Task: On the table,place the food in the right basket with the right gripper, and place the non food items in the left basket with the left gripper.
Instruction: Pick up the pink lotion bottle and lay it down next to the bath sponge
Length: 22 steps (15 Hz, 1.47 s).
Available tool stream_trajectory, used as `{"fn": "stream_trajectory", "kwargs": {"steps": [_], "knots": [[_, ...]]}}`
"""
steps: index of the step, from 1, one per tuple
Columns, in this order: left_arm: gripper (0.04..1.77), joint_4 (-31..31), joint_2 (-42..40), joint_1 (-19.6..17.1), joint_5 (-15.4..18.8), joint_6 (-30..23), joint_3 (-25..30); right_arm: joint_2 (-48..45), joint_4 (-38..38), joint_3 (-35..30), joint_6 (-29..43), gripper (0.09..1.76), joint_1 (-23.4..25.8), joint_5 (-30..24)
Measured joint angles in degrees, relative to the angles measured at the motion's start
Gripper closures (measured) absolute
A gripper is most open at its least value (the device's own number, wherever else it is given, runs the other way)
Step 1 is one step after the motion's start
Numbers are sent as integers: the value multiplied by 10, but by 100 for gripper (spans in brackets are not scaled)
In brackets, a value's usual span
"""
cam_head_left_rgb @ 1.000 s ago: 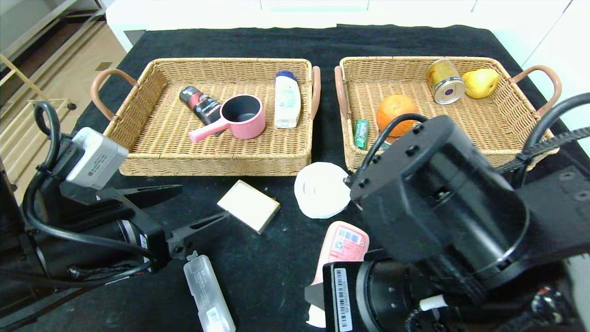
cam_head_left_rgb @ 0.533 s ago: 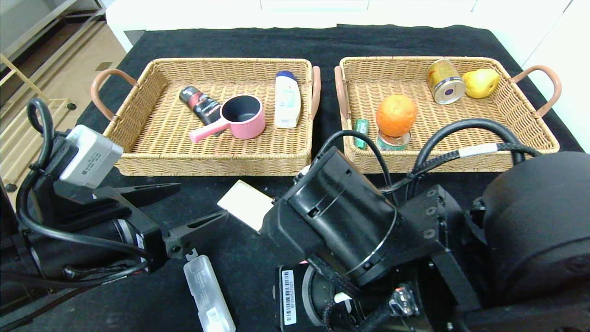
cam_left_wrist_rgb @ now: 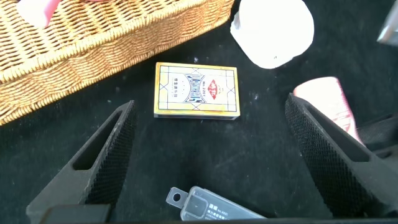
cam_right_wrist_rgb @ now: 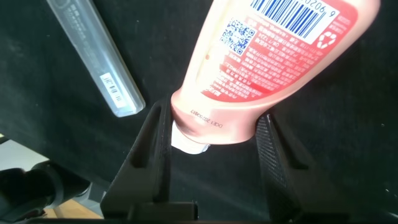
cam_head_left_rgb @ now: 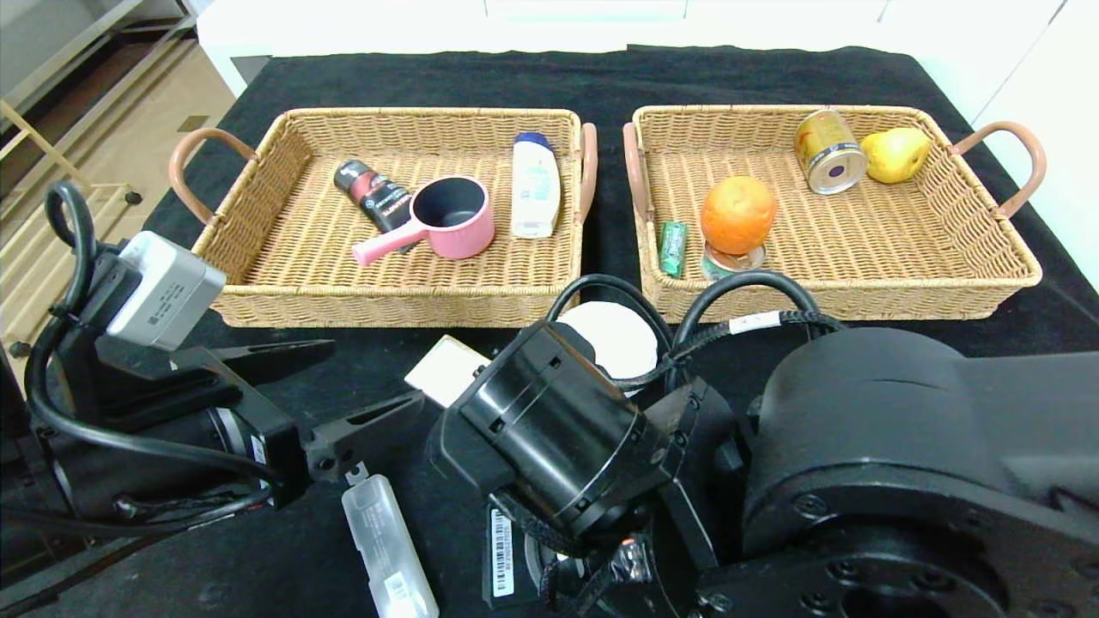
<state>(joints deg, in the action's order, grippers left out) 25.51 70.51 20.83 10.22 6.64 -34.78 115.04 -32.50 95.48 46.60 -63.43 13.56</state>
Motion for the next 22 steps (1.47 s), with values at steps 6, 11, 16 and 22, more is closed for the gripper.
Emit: {"fn": "stream_trajectory", "kwargs": {"steps": [6, 11, 16, 22], "knots": [[9, 0, 0, 1, 0, 0, 1, 9, 0, 3, -1, 55, 2, 1], [9, 0, 0, 0, 0, 0, 1, -13, -2, -14, -32, 36, -3, 54], [9, 0, -1, -1, -1, 0, -1, -102, 16, -84, -113, 26, -7, 59], [9, -4, 4, 1, -3, -1, 0, -256, 249, -294, -311, 19, 33, -10]]}}
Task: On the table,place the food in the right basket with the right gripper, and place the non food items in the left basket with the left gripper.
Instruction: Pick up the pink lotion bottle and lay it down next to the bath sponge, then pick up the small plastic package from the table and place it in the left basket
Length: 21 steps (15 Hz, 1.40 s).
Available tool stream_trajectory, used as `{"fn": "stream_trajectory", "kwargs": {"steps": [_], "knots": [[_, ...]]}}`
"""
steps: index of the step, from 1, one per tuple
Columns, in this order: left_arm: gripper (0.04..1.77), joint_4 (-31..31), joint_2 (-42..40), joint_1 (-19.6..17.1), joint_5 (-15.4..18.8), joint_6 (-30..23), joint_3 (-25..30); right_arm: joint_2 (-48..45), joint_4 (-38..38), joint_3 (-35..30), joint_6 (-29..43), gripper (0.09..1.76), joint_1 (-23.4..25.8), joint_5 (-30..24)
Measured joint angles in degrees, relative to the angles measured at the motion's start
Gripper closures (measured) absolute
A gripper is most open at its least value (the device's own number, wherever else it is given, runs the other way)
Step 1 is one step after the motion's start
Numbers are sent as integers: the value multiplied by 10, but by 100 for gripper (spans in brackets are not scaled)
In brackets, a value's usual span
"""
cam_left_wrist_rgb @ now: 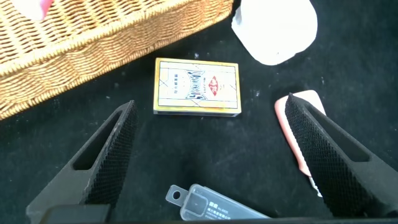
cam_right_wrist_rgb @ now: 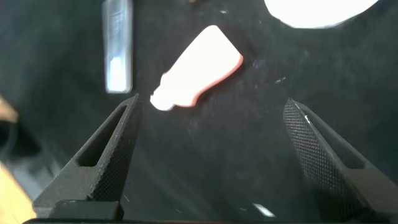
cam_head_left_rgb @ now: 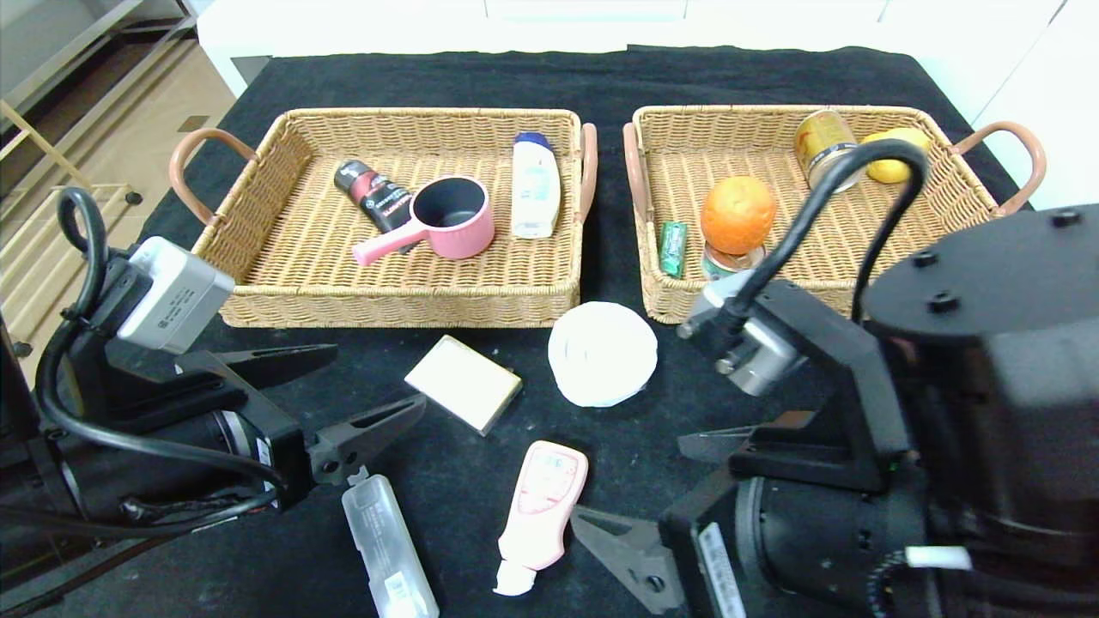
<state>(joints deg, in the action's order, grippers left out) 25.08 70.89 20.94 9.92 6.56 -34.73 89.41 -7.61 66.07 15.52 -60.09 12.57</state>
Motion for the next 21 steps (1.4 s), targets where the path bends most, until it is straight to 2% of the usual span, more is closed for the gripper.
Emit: {"fn": "stream_trajectory", "kwargs": {"steps": [3, 7, 12, 16, 19, 21], "knots": [[9, -2, 1, 2, -10, 4, 0, -71, 32, -86, -98, 18, 58, -115], [9, -5, 1, 11, -21, 5, 3, -141, 77, -181, -195, 16, 122, -193], [9, -5, 2, 64, -76, 10, 16, -192, 241, -319, -251, 15, 212, -272], [9, -1, 6, 76, -84, 9, 23, -212, 324, -387, -259, 15, 300, -342], [9, 0, 7, 78, -89, 9, 24, -222, 341, -405, -259, 15, 322, -347], [9, 2, 7, 78, -109, 9, 18, -228, 342, -407, -258, 15, 331, -347]]}}
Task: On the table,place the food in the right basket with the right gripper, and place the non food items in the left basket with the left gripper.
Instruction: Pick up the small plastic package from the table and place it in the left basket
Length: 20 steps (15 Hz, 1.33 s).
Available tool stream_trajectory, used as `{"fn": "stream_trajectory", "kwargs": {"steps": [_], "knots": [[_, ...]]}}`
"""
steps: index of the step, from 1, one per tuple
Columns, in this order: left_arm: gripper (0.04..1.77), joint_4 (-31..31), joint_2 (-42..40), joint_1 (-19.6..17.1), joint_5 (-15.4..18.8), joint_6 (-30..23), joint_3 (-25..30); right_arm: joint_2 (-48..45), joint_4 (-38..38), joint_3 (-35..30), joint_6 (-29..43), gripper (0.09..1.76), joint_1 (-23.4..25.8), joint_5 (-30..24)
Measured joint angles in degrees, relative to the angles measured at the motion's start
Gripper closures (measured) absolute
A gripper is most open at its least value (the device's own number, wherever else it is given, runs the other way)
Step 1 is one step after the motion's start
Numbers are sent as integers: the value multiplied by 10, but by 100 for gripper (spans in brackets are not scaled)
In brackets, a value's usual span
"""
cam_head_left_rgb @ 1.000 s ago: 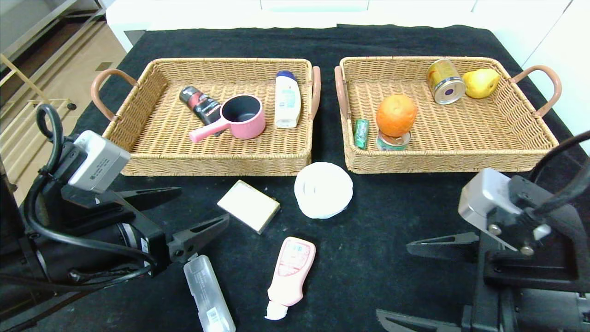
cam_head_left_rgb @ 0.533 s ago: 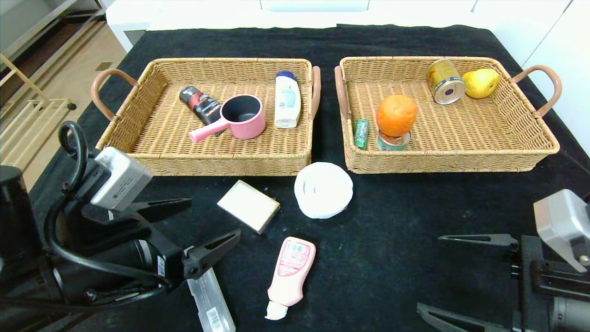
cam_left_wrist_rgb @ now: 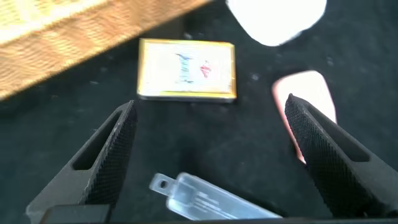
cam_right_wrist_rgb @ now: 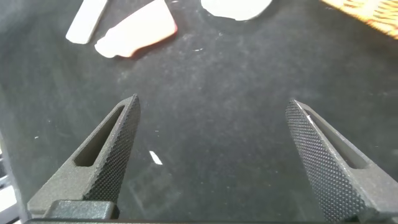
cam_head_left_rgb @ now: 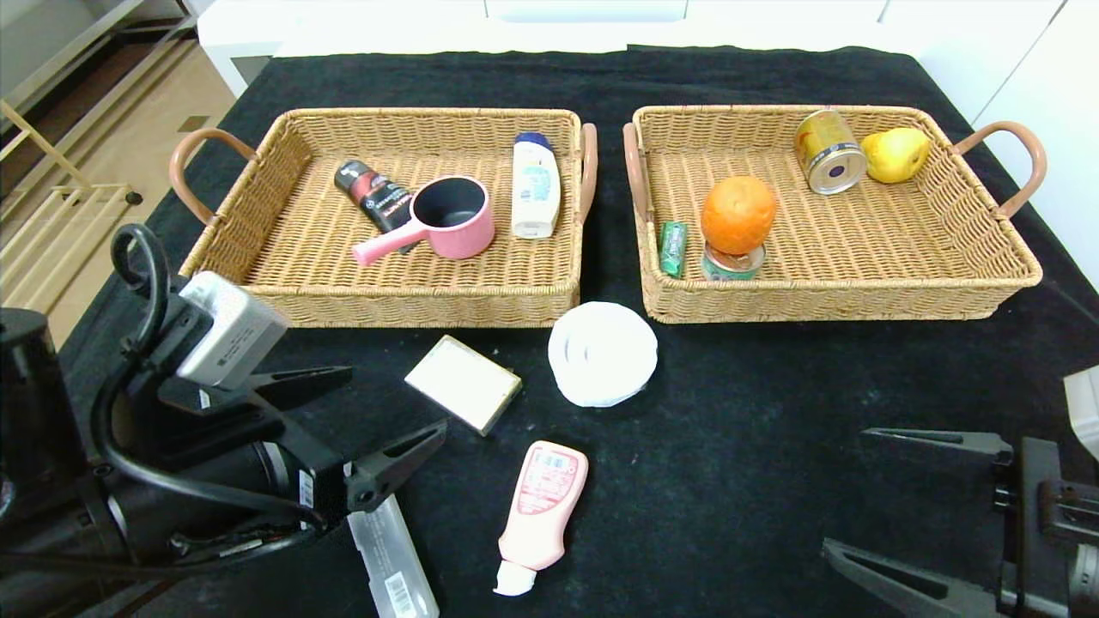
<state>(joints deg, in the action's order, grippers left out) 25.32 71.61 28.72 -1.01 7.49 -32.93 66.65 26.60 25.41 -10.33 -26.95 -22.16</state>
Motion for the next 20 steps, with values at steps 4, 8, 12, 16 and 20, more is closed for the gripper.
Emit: {"fn": "stream_trajectory", "kwargs": {"steps": [4, 8, 12, 16, 20], "knots": [[9, -62, -3, 0, -50, 0, -41, -16, -1, -4, 2, 15, 2, 0], [9, -205, -5, -1, -83, -46, -99, -28, -2, -16, 1, 15, -2, 0], [9, -371, -11, 0, -79, -135, -172, -38, -2, -18, 0, 15, -4, -1], [9, -492, 5, 21, -72, -305, -242, -46, -3, -18, 0, 15, -4, -2], [9, -502, 23, 26, -32, -321, -225, -49, -3, -18, -1, 15, -4, -2]]}}
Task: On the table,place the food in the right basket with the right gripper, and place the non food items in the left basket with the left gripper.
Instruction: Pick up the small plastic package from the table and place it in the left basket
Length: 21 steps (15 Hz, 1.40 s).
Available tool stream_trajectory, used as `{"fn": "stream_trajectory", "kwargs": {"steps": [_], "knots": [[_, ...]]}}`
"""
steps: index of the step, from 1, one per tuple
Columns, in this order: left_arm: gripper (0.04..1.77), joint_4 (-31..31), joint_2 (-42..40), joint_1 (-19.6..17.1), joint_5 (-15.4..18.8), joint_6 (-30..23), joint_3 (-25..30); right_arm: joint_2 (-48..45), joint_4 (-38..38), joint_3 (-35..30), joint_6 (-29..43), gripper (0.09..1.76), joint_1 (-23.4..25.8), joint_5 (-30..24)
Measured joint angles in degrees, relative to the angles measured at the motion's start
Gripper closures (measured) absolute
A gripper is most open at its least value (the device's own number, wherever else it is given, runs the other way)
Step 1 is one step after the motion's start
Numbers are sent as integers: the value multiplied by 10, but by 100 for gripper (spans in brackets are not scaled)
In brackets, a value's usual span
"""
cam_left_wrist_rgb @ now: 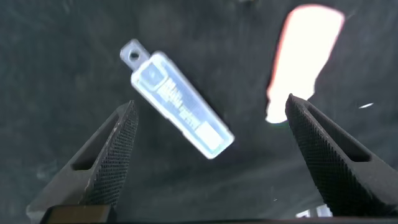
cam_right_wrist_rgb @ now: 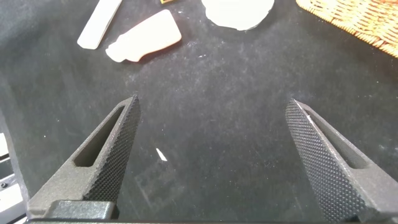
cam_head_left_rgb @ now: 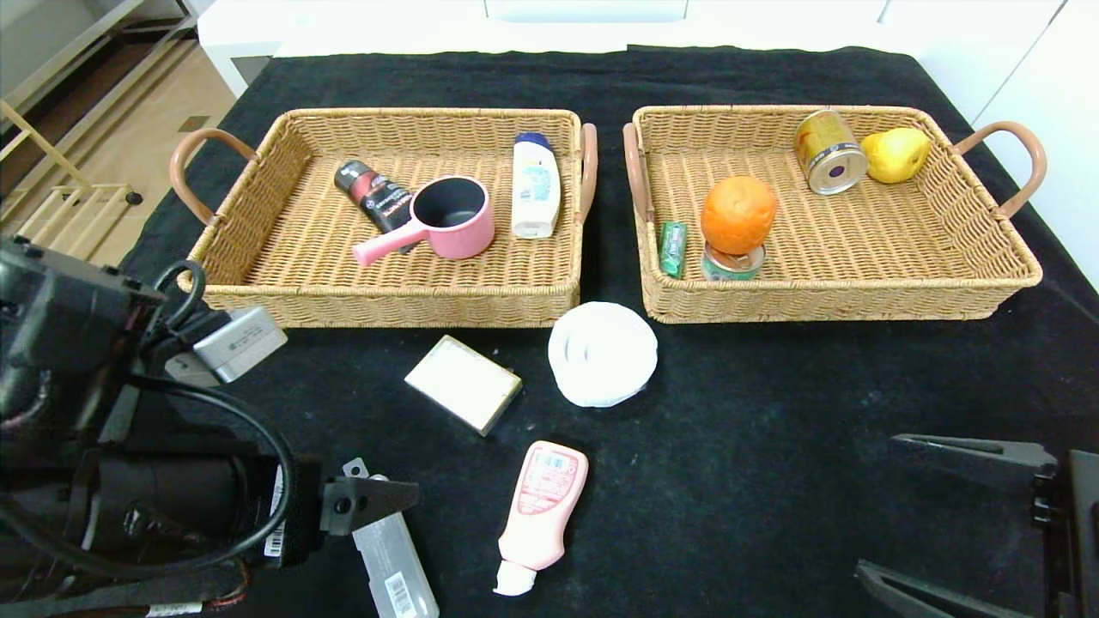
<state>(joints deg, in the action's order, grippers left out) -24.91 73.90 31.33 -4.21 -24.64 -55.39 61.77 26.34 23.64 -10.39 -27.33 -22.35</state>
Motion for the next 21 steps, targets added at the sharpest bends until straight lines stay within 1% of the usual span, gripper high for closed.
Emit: {"fn": "stream_trajectory", "kwargs": {"steps": [1, 3, 4, 11, 21], "knots": [[9, -3, 4, 2, -5, -1, 4, -1, 0, 0, 0, 15, 0, 0], [9, -38, 16, 6, -26, -7, 7, -3, 0, 0, 0, 15, 0, 0], [9, -47, 24, 7, -31, -19, 7, -4, 0, 0, 0, 15, 0, 0], [9, -50, 81, 13, -59, -82, 6, -6, 0, -2, -1, 14, -3, -1], [9, -48, 105, 21, -67, -83, 6, -8, 0, -8, -2, 14, -14, 0]]}}
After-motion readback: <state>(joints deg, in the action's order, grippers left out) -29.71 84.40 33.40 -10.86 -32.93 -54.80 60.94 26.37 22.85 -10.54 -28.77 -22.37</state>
